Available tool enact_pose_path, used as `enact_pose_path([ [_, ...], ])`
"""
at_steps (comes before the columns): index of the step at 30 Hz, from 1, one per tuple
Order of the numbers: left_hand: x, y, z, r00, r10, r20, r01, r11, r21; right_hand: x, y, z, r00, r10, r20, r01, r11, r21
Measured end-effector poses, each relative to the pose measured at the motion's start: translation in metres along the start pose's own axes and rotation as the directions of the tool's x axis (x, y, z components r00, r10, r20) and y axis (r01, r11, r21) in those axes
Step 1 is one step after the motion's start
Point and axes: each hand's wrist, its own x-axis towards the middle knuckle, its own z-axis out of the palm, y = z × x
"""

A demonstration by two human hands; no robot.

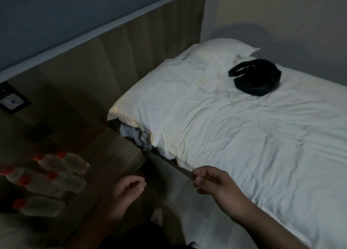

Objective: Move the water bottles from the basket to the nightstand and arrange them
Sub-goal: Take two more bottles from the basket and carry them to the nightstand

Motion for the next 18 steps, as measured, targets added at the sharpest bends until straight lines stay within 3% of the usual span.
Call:
enact_pose_path([
  [5,0.014,0.019,0.052,0.988,0.037,0.153,-0.043,0.998,0.035,-0.042,0.009,-0.048,0.982,-0.028,-0.188,0.043,0.996,0.076],
  [9,0.039,0.044,0.097,0.939,0.074,0.337,-0.123,0.984,0.127,-0.074,0.025,-0.077,0.927,0.023,-0.376,0.042,0.986,0.164],
  [13,0.070,0.071,0.152,0.816,0.080,0.572,-0.232,0.952,0.198,-0.103,0.038,-0.089,0.796,0.111,-0.595,0.073,0.958,0.278],
  [18,0.094,0.094,0.220,0.585,-0.016,0.811,-0.366,0.887,0.282,-0.135,0.059,-0.080,0.562,0.259,-0.785,0.146,0.904,0.403],
])
